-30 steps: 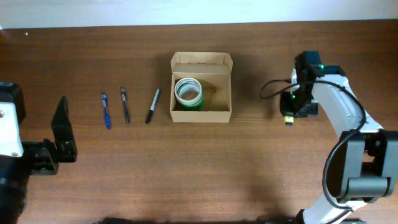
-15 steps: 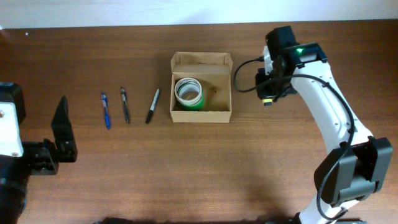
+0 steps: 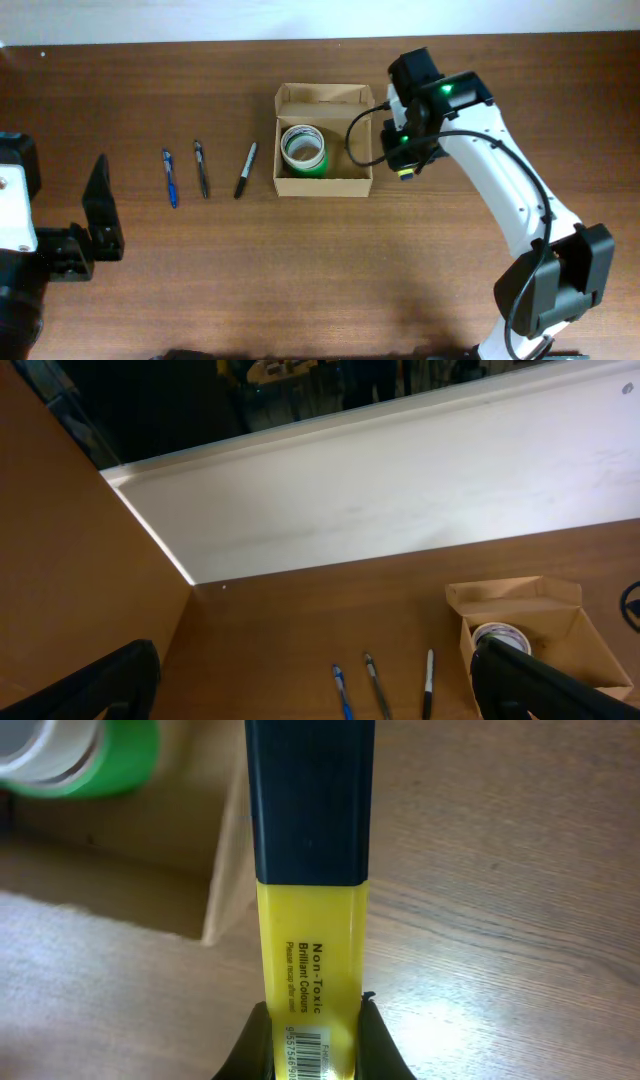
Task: Pack container
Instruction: 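Lift the highlighter and carry it left over the box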
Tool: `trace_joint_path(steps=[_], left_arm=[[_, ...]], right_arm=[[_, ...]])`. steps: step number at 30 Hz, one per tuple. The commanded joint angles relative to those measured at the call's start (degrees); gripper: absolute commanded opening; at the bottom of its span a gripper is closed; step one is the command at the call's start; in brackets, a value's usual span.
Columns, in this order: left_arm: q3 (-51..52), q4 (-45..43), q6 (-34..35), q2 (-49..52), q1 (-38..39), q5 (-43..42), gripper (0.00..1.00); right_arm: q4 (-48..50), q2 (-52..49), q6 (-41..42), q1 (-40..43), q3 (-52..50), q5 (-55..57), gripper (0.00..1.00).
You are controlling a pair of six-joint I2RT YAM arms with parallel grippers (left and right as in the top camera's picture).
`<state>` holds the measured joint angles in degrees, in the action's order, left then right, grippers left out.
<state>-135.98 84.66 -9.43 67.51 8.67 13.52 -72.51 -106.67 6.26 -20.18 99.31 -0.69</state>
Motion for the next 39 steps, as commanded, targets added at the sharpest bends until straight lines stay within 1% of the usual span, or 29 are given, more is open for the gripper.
trace_joint_path(steps=[1,14,20,23,31,39], left_arm=[[0.2,0.1,-0.5,0.4,0.2,-0.5,0.99],[0.2,0.7,-0.5,0.4,0.2,-0.5,0.99],[0.2,0.7,-0.5,0.4,0.2,-0.5,0.99],[0.2,0.7,-0.5,0.4,0.2,-0.5,0.99],[0.2,1.1,-0.5,0.4,0.2,-0.5,0.99],[0.2,1.1,-0.5,0.4,0.2,-0.5,0.99]], right_arm=[[-0.2,1.1,0.2,-2.0,1.3,0.3,0.04],[-0.2,1.1,-0.4,-6.9,1.3,0.3,0.04],[0.9,1.1,-6.9,-9.9,1.3,0.3,0.04],[3.0,1.1,-8.0,-11.0,1.3,0.8,0.04],[10.5,0.9,-5.8,-9.2,1.3,1.4,0.04],[12.0,-2.4,-5.8,-6.6,1.3,1.4,0.04]])
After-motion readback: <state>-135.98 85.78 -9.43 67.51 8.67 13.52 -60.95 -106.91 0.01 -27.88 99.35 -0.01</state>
